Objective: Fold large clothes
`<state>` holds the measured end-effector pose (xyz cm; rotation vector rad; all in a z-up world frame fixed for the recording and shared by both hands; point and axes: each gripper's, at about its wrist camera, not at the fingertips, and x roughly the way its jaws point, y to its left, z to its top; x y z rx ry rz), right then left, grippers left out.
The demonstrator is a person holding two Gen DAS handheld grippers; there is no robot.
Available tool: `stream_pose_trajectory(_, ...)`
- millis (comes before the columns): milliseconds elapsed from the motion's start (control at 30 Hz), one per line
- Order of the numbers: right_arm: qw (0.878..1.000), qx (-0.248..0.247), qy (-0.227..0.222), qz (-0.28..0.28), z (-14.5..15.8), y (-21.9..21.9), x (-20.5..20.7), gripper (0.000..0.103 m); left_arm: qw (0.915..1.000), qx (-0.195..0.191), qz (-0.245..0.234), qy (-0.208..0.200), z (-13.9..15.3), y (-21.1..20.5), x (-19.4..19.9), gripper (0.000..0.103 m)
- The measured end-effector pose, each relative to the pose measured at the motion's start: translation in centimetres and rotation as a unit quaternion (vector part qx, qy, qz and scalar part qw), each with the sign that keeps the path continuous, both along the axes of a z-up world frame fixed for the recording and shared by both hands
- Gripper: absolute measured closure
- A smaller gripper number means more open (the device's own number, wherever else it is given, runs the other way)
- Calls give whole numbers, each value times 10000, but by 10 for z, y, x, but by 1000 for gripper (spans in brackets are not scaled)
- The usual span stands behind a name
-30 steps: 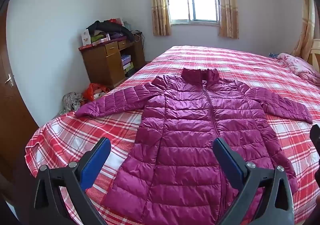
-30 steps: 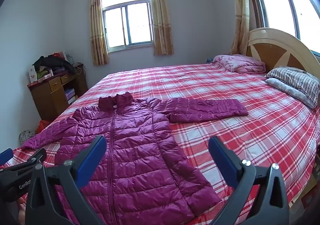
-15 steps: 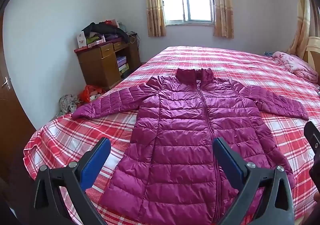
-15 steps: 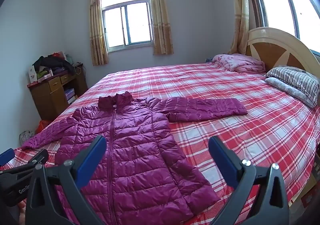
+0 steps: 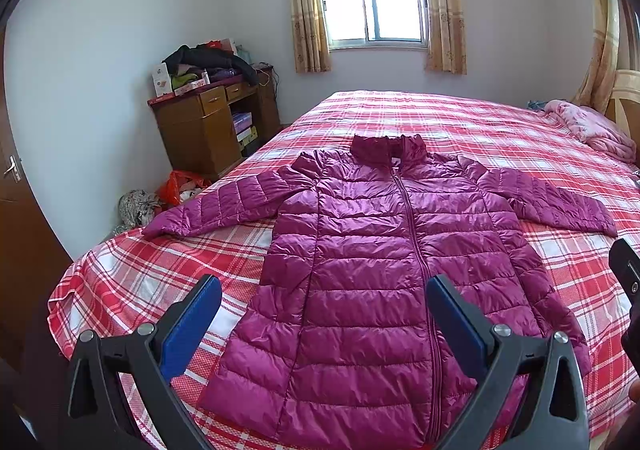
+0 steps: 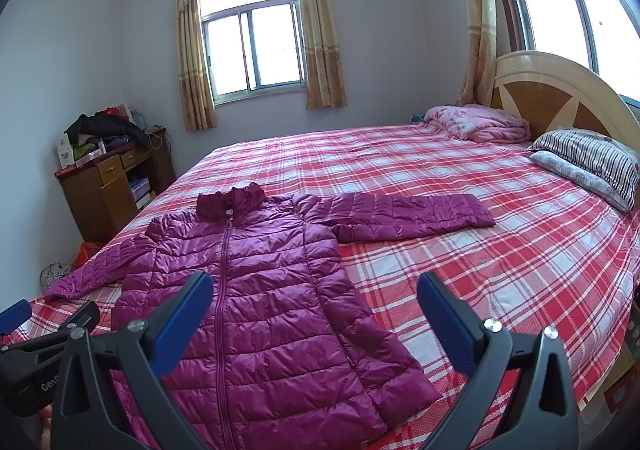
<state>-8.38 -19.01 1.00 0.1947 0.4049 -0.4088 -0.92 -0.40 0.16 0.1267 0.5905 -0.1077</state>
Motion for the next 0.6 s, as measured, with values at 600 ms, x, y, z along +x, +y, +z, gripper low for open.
stream_pose_trajectory(600, 9999, 99, 103, 1, -6, 0, 4, 0, 10000, 19, 9, 0, 0, -1, -1, 1)
